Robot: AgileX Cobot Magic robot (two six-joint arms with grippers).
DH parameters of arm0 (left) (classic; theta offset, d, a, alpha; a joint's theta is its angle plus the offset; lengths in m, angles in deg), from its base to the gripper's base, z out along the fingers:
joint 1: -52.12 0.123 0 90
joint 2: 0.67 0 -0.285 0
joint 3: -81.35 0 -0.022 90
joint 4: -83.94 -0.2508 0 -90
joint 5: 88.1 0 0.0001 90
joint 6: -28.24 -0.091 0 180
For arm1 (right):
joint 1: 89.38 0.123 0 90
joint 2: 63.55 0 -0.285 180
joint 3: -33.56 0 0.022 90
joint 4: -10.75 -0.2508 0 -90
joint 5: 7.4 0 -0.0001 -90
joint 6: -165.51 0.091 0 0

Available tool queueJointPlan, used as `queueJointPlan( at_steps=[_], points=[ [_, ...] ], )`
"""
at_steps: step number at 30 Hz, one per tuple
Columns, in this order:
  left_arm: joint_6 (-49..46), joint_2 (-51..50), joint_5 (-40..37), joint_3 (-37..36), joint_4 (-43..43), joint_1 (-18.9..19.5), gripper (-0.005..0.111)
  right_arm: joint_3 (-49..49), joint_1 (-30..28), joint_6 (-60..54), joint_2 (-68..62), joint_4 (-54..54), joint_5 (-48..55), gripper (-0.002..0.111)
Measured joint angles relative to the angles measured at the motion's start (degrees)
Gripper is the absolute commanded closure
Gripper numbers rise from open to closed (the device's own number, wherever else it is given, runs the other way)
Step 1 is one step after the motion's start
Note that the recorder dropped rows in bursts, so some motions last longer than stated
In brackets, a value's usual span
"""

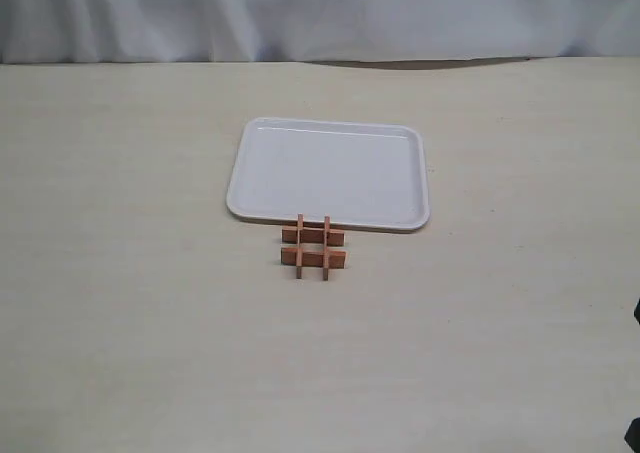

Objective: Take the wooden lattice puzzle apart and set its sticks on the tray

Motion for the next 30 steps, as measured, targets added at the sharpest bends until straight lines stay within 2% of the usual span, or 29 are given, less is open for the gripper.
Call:
queueJointPlan(
  at_steps=[9, 12, 16, 20, 24, 27, 30],
  points=[
    [0.0, 0.0, 0.0, 0.0, 0.0, 0.0, 0.107, 0.0, 0.0, 0.0, 0.0, 0.0, -1.4, 0.104],
    [0.0, 0.0, 0.0, 0.0, 0.0, 0.0, 0.107, 0.0, 0.0, 0.0, 0.0, 0.0, -9.6, 0.104],
    [0.0, 0.0, 0.0, 0.0, 0.0, 0.0, 0.107, 0.0, 0.0, 0.0, 0.0, 0.0, -26.5, 0.104],
    [0.0, 0.0, 0.0, 0.0, 0.0, 0.0, 0.107, 0.0, 0.0, 0.1, 0.0, 0.0, -33.4, 0.104],
    [0.0, 0.0, 0.0, 0.0, 0.0, 0.0, 0.107, 0.0, 0.0, 8.7, 0.0, 0.0, -37.5, 0.104],
    [0.0, 0.0, 0.0, 0.0, 0.0, 0.0, 0.107, 0.0, 0.0, 27.7, 0.0, -0.1, -39.7, 0.104],
    [0.0, 0.0, 0.0, 0.0, 0.0, 0.0, 0.107, -0.6, 0.0, 32.7, 0.0, -0.3, -41.7, 0.104]
  ],
)
